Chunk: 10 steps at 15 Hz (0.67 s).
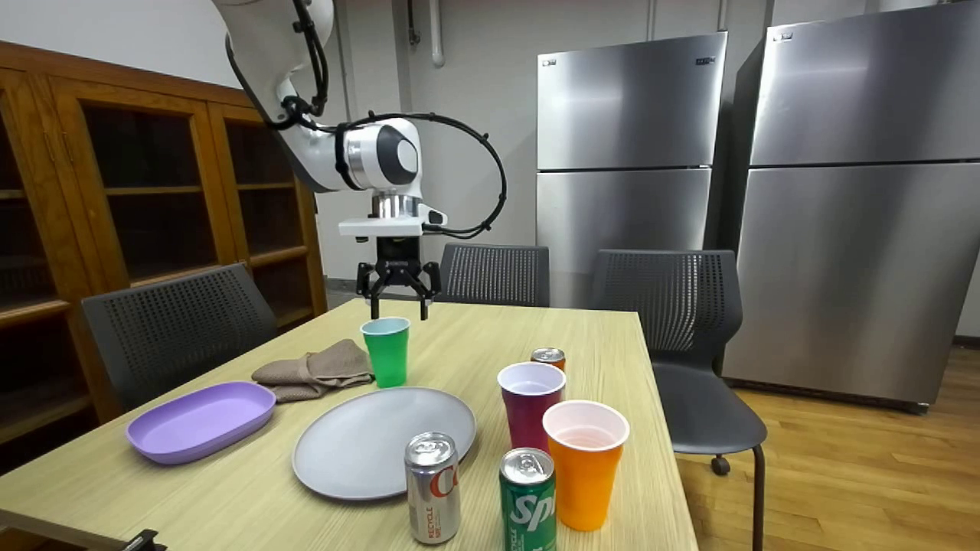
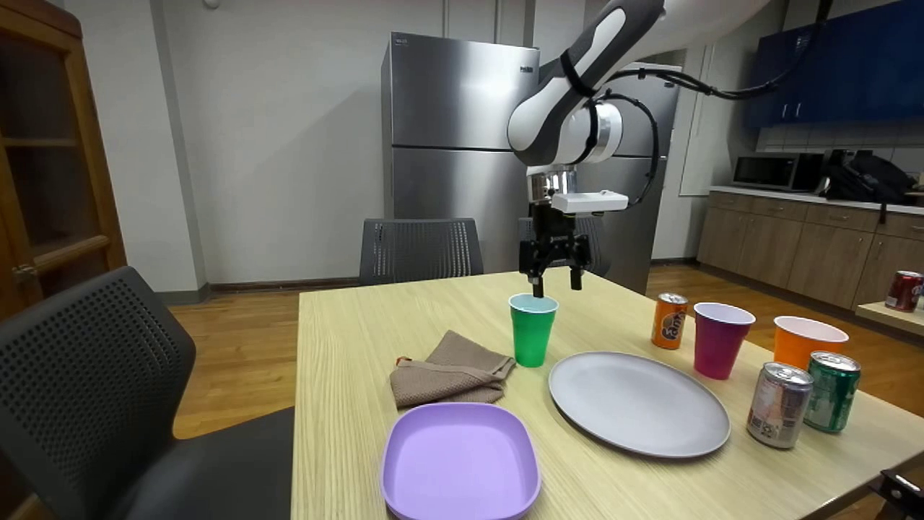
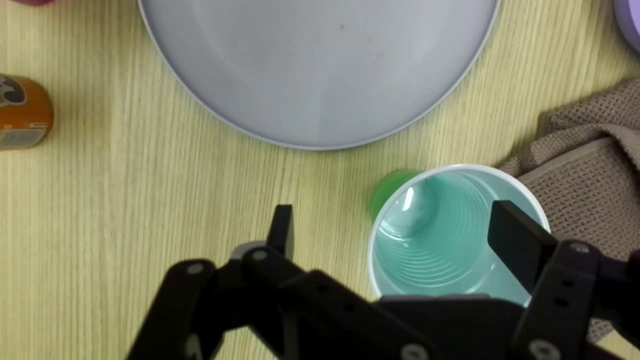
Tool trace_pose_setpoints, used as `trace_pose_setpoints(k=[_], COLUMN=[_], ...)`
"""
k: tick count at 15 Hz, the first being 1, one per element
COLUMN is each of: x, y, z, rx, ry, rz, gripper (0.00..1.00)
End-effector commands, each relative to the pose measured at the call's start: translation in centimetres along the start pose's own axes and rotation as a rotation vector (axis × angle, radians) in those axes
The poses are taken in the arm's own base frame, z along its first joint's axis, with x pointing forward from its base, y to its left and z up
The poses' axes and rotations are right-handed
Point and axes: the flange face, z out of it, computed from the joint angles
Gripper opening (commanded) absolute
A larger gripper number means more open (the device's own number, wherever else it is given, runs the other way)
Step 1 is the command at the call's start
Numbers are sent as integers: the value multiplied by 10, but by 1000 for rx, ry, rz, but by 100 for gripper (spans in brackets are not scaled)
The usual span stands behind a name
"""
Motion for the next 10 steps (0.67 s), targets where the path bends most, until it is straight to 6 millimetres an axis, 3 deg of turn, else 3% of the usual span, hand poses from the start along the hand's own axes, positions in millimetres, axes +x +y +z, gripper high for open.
trace_pose_setpoints(k=[1, 10], x=[18, 30], y=[-2, 4], z=[5, 15], rx=[-4, -3], ry=[-32, -55], rz=[-9, -16], gripper=[100, 100])
